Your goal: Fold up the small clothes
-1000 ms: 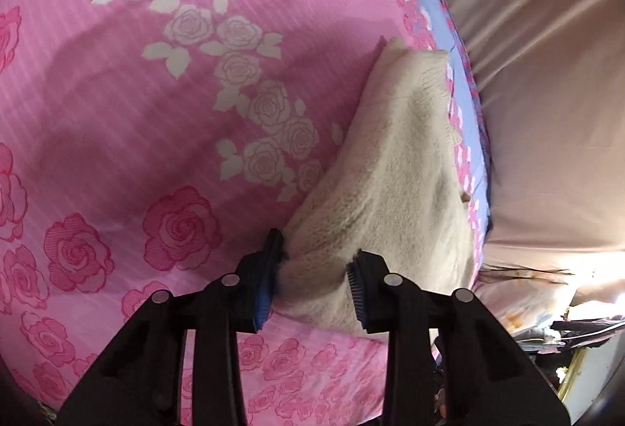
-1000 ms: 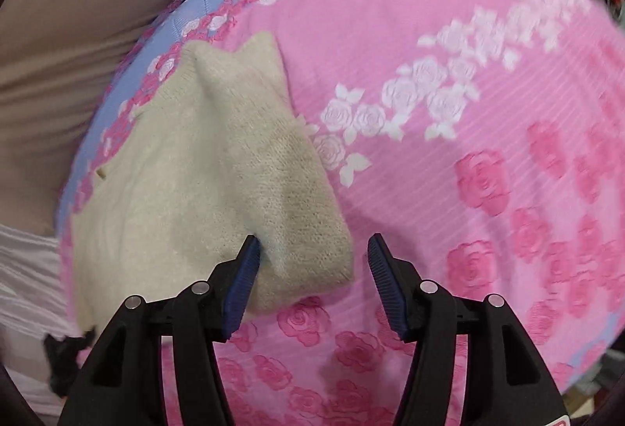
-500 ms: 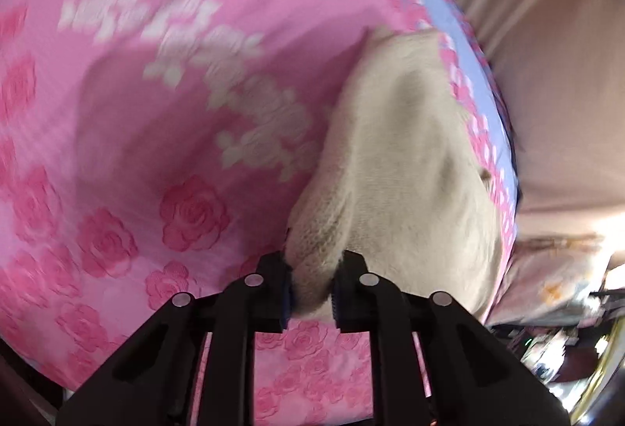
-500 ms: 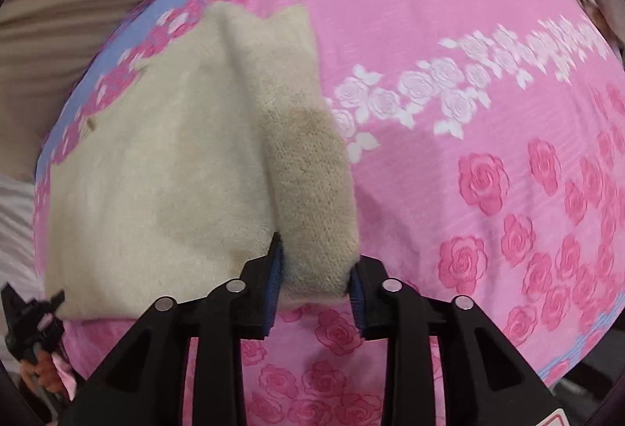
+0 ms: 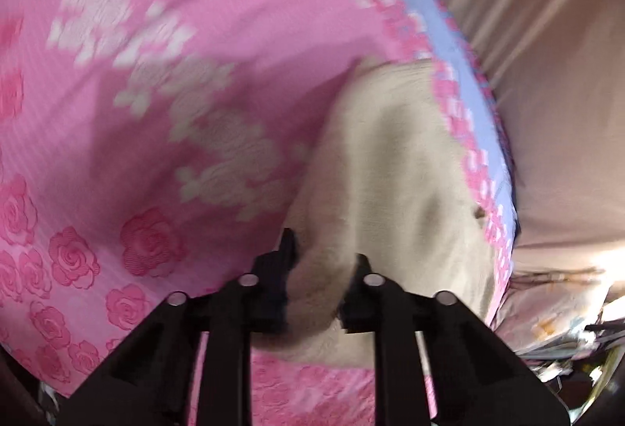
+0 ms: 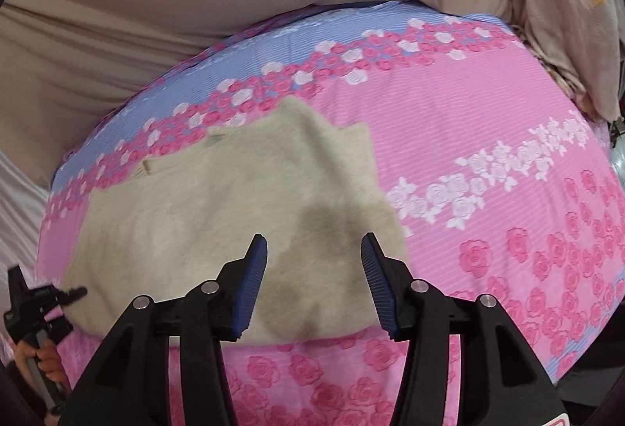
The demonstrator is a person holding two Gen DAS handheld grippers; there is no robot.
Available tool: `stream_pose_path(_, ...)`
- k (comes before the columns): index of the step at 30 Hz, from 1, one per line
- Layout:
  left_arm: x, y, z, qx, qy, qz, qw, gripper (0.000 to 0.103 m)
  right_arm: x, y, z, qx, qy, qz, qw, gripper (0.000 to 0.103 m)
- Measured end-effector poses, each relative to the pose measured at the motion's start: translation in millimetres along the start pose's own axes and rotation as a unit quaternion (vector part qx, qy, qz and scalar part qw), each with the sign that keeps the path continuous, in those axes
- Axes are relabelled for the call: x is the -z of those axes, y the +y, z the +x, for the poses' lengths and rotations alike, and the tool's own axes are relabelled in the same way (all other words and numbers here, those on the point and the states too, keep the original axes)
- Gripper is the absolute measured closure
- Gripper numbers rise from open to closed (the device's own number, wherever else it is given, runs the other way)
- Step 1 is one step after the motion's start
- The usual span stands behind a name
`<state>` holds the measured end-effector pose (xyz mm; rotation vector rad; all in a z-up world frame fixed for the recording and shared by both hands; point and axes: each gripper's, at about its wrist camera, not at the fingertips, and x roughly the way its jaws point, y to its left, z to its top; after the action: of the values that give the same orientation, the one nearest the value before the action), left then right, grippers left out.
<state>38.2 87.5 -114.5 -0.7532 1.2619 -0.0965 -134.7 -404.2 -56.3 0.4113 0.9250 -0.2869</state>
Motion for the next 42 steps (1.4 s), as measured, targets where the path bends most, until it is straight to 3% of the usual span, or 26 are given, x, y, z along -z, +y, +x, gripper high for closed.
stream_pose_path(3, 7.1, -48.6, -28.1, 0.026, -0.034, 0.061, 0.9972, 0.093, 7.2, 5.8, -1.7, -0.011, 0.002, -0.008, 1.0, 0.053)
stream_pose_path(6, 21.6, -117.8, -54.5, 0.064, -0.059, 0.154, 0.9843, 0.094, 6.6, -1.5, -6.0, -0.013, -0.001, -0.009, 1.0, 0.053)
stream_pose_path(10, 59.1, -206.3, -59.9, 0.114, -0.043, 0.264, 0.9567, 0.094, 3.1, -26.5, -11.9, -0.015, -0.009, 0.012, 1.0, 0.053)
stream_pose_path(14, 116.0, -270.5, -28.5, 0.136, -0.003, 0.345, 0.9285, 0.094, 2.4, -60.4, -19.9, -0.012, -0.016, 0.036, 0.999, 0.053)
stream_pose_path(17, 159.2, -293.0, 9.3, 0.128, 0.047, 0.386, 0.9123, 0.094, 5.9, -83.7, -23.6, -0.013, -0.016, 0.05, 0.999, 0.048)
stream_pose_path(19, 191.4, -297.0, 52.1, 0.088, 0.09, 0.42, 0.8988, 0.082, 9.1, -96.4, -21.4, -0.012, -0.01, 0.055, 0.998, 0.046)
stream_pose_path(21, 214.2, -287.7, 87.1, 0.028, 0.139, 0.437, 0.8883, 0.08, 10.6, -106.0, -16.4, -0.012, 0.004, 0.058, 0.998, 0.046)
stream_pose_path(22, 221.1, -281.8, 97.6, 0.0, 0.165, 0.429, 0.8879, 0.079, 9.7, -107.8, -15.7, -0.016, 0.011, 0.059, 0.998, 0.046)
stream_pose_path(24, 219.3, -271.6, 89.2, 0.017, 0.174, 0.417, 0.8921, 0.072, 6.2, -105.7, -18.4, -0.029, 0.012, 0.054, 0.998, 0.044)
stream_pose_path(26, 205.3, -262.9, 57.6, 0.046, 0.133, 0.414, 0.8992, 0.058, -2.0, -96.5, -20.6, -0.054, 0.009, 0.048, 0.997, 0.041)
stream_pose_path(28, 186.8, -255.0, 26.3, 0.034, 0.069, 0.42, 0.9041, 0.032, -15.3, -76.0, -16.6, -0.088, 0.018, 0.034, 0.995, 0.04)
stream_pose_path(30, 162.8, -247.0, 2.6, 0.023, 0.021, 0.413, 0.9101, 0.031, -29.1, -48.3, -10.1, -0.124, 0.026, 0.017, 0.992, 0.039)
stream_pose_path(34, 123.1, -220.5, -23.2, -0.001, -0.014, 0.375, 0.927, 0.03, -52.0, 15.0, 24.3, -0.205, 0.076, -0.018, 0.976, 0.03)
stream_pose_path(37, 101.0, -196.0, -37.1, -0.014, -0.023, 0.343, 0.9391, 0.03, -58.3, 53.9, 67.9, -0.205, 0.125, -0.041, 0.97, 0.03)
stream_pose_path(38, 98.1, -190.5, -39.8, -0.016, -0.026, 0.335, 0.9419, 0.03, -57.8, 63.2, 83.5, -0.208, 0.146, -0.039, 0.966, 0.033)
stream_pose_path(40, 91.6, -171.6, -44.8, -0.022, -0.031, 0.316, 0.9479, 0.03, -53.3, 77.4, 102.2, -0.224, 0.177, -0.036, 0.958, 0.089)
stream_pose_path(41, 89.3, -166.9, -46.5, -0.023, -0.031, 0.311, 0.9497, 0.03, -53.4, 85.0, 103.0, -0.225, 0.183, -0.041, 0.956, 0.09)
stream_pose_path(42, 87.3, -161.8, -48.9, -0.022, -0.031, 0.304, 0.952, 0.03, -58.4, 90.3, 89.9, -0.227, 0.162, -0.05, 0.959, 0.091)
